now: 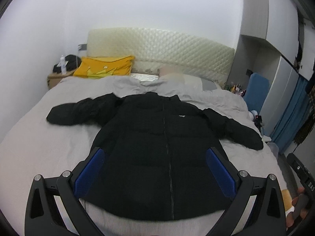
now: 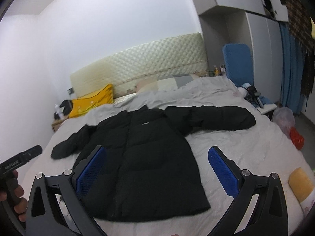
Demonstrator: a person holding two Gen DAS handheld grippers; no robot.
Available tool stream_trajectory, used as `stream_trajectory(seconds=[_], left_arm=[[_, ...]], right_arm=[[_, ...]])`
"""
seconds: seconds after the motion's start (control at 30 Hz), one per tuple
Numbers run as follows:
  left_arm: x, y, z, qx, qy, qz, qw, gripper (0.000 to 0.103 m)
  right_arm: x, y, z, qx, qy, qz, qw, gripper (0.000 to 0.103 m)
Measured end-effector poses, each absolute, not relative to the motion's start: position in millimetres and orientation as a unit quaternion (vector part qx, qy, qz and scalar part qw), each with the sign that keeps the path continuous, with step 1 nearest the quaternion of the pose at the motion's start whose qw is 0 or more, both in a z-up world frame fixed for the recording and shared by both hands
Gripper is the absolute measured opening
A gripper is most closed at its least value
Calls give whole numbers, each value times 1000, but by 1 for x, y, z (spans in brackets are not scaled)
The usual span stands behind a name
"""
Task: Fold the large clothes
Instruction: 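Move the right gripper to the cuff of the sleeve nearest it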
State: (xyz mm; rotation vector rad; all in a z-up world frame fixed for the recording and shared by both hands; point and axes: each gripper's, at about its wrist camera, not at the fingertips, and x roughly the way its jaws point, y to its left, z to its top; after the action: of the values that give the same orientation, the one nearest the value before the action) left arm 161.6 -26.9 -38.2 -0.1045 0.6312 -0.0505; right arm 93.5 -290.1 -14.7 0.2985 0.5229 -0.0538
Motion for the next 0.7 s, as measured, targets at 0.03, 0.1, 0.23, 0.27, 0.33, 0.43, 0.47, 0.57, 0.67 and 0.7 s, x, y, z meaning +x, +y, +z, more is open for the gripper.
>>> stream_trajectory(seconds=[0.03,0.1,0.23,0.27,0.33,0.43,0.47,0.57,0.67,0.7], left_arm=[[170,-29,-40,-50,308,-31,950,103],[191,-36,-47,-44,307,-40,950,103],[228,-40,-67,-42,303,-59,950,103],[237,-40,-73,-44,300,-65,951,103],[251,-36,-87,-43,294,-60,953,103],[264,-33,-110,-23,297,-53,953,103],[265,-31,-117,-23,299,-52,953,103],[275,-25,-135,-29,304,-54,951,103],[284,-18,-151,-46,315,-55,947,103],[286,-15,-157,-52,318,-56,945,103]], right_arm=[[102,-297,-20,153,256,-31,954,103],[114,-310,-30,158,256,-41,953,103],[145,-338,-52,163,262,-62,949,103],[152,-346,-56,157,255,-72,951,103],[164,-362,-62,148,246,-96,953,103],[183,-392,-68,149,229,-118,955,103],[189,-400,-70,152,229,-121,954,103],[216,-428,-85,166,245,-118,948,103],[241,-452,-102,170,258,-119,944,103],[253,-463,-110,175,262,-119,942,103]])
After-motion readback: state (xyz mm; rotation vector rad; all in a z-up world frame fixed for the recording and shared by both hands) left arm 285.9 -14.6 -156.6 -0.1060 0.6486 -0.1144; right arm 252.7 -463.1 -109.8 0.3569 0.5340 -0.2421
